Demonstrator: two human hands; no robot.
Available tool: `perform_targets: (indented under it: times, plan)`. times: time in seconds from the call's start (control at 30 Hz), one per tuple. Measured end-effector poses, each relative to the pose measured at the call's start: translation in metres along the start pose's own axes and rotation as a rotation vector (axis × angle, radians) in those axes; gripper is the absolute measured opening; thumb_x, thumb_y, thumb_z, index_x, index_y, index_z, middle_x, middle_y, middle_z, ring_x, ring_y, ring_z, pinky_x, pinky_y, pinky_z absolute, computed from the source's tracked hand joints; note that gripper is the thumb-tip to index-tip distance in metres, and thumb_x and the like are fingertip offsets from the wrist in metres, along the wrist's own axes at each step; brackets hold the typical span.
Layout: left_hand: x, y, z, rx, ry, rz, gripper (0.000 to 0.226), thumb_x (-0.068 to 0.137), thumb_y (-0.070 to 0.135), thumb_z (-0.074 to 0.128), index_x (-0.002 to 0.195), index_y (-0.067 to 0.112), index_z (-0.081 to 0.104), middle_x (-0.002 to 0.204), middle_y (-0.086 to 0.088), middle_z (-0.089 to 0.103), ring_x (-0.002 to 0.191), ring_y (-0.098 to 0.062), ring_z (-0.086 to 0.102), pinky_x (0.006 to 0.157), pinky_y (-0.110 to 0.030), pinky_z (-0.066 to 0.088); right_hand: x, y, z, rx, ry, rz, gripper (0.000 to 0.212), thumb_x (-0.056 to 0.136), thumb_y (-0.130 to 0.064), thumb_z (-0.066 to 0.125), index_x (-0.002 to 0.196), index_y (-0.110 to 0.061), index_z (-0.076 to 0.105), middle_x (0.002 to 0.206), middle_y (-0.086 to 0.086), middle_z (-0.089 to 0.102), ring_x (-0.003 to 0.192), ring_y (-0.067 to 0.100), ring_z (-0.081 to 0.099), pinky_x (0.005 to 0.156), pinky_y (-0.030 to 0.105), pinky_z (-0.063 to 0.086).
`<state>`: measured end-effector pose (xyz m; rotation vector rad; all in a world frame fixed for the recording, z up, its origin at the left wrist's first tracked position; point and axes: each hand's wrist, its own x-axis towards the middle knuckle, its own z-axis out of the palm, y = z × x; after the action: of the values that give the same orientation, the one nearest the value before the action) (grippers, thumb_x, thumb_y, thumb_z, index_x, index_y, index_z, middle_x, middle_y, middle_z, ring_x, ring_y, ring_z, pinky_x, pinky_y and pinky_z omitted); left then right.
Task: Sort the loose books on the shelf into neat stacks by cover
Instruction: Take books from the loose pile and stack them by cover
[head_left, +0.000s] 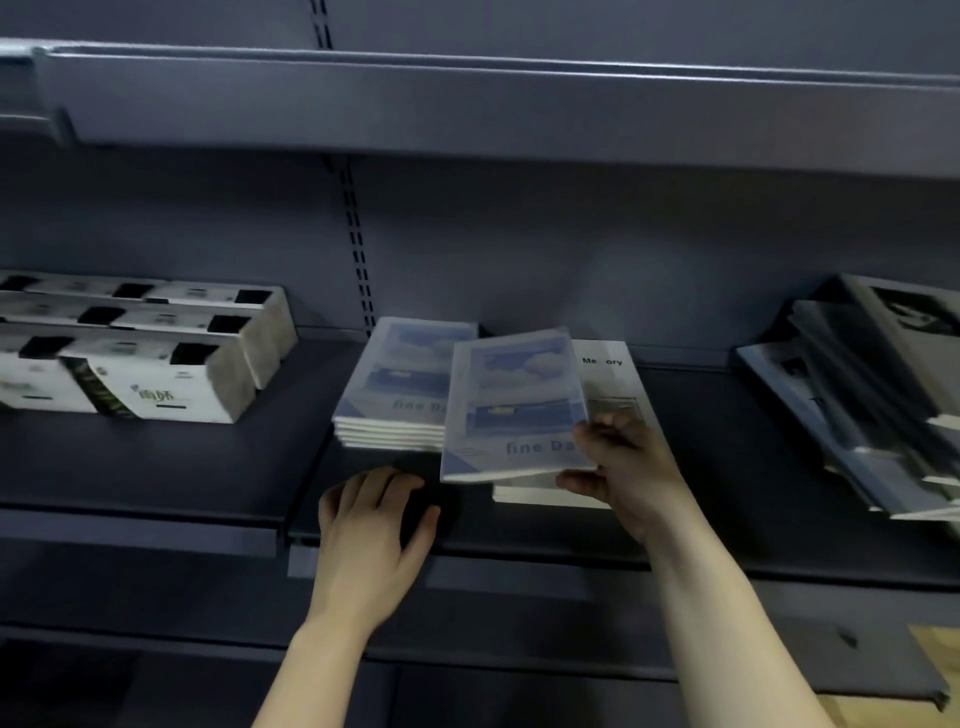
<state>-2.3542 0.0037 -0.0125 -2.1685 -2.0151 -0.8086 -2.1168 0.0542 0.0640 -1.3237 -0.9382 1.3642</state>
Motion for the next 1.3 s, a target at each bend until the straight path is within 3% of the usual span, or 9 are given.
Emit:
perform_targets:
  times: [0.13, 0.3, 0.43, 0.53, 0.67, 0.8, 1.03, 1.3]
  plan:
    - [0.003, -0.014, -0.003, 0.001, -0.006, -0.010, 0.042, 0.087, 0.046, 0.040, 0.106, 0.019, 0.065, 0.108, -0.003, 0.063, 0.099, -0.026, 0.056, 0.088, -0.041, 0.034, 0.001, 0.004, 0.020, -0.136, 0.025, -0.053, 0.010, 0.094, -0.017, 0.059, 0.102, -0.011, 0.058, 0.104, 0.008, 0.062, 0.089, 0.023, 0.066, 0.058, 0.025, 0.056]
    - [0.004, -0.024, -0.005, -0.007, 0.003, -0.014, 0.043, 0.087, 0.046, 0.040, 0.106, 0.018, 0.066, 0.108, -0.004, 0.062, 0.099, -0.026, 0.055, 0.087, -0.041, 0.034, 0.005, 0.008, 0.032, -0.501, 0.093, -0.179, 0.017, 0.091, -0.030, 0.062, 0.096, -0.015, 0.065, 0.087, 0.000, 0.067, 0.053, 0.006, 0.061, 0.047, 0.015, 0.045]
    - [0.005, -0.030, -0.005, -0.005, 0.000, 0.000, 0.042, 0.087, 0.047, 0.040, 0.105, 0.019, 0.066, 0.108, -0.003, 0.062, 0.099, -0.025, 0.054, 0.088, -0.040, 0.034, 0.009, 0.008, 0.039, -0.492, 0.081, -0.226, 0.013, 0.091, -0.026, 0.064, 0.093, -0.014, 0.068, 0.080, 0.001, 0.066, 0.058, 0.010, 0.057, 0.055, 0.022, 0.044]
    - [0.007, -0.035, -0.007, 0.005, 0.017, 0.010, 0.041, 0.087, 0.046, 0.041, 0.103, 0.019, 0.066, 0.106, -0.002, 0.061, 0.097, -0.024, 0.054, 0.088, -0.039, 0.033, 0.009, 0.005, 0.040, -0.476, -0.058, -0.185, 0.005, 0.088, -0.020, 0.066, 0.091, -0.016, 0.069, 0.074, 0.001, 0.064, 0.064, 0.012, 0.058, 0.059, 0.025, 0.044]
    - [0.010, -0.041, -0.008, 0.013, 0.009, 0.001, 0.041, 0.086, 0.047, 0.041, 0.101, 0.018, 0.066, 0.105, -0.003, 0.062, 0.097, -0.026, 0.055, 0.087, -0.044, 0.037, 0.007, 0.004, 0.047, -0.524, -0.177, -0.188, 0.018, 0.084, -0.011, 0.070, 0.101, -0.017, 0.071, 0.081, -0.004, 0.068, 0.071, 0.006, 0.061, 0.060, 0.017, 0.043]
    - [0.011, -0.043, -0.006, 0.004, 0.020, 0.017, 0.041, 0.087, 0.046, 0.041, 0.100, 0.018, 0.067, 0.104, -0.002, 0.061, 0.096, -0.026, 0.054, 0.087, -0.043, 0.037, 0.011, 0.009, 0.058, -0.666, -0.125, -0.255, 0.024, 0.083, -0.015, 0.070, 0.106, -0.024, 0.069, 0.095, -0.010, 0.069, 0.090, 0.001, 0.061, 0.072, 0.019, 0.046]
    - [0.010, -0.045, -0.005, 0.002, 0.057, 0.029, 0.039, 0.087, 0.044, 0.042, 0.099, 0.018, 0.067, 0.103, -0.001, 0.061, 0.094, -0.024, 0.055, 0.084, -0.038, 0.033, 0.023, 0.011, 0.069, -0.788, -0.096, -0.342, 0.028, 0.084, -0.016, 0.070, 0.112, -0.024, 0.068, 0.103, -0.009, 0.070, 0.100, 0.006, 0.061, 0.088, 0.023, 0.046]
    - [0.010, -0.045, -0.005, 0.013, 0.040, 0.016, 0.038, 0.086, 0.045, 0.043, 0.100, 0.020, 0.067, 0.104, 0.000, 0.061, 0.094, -0.023, 0.055, 0.083, -0.038, 0.035, 0.032, 0.015, 0.079, -0.880, -0.016, -0.452, 0.023, 0.088, -0.018, 0.067, 0.110, -0.017, 0.070, 0.106, -0.004, 0.071, 0.101, 0.011, 0.063, 0.086, 0.022, 0.048]
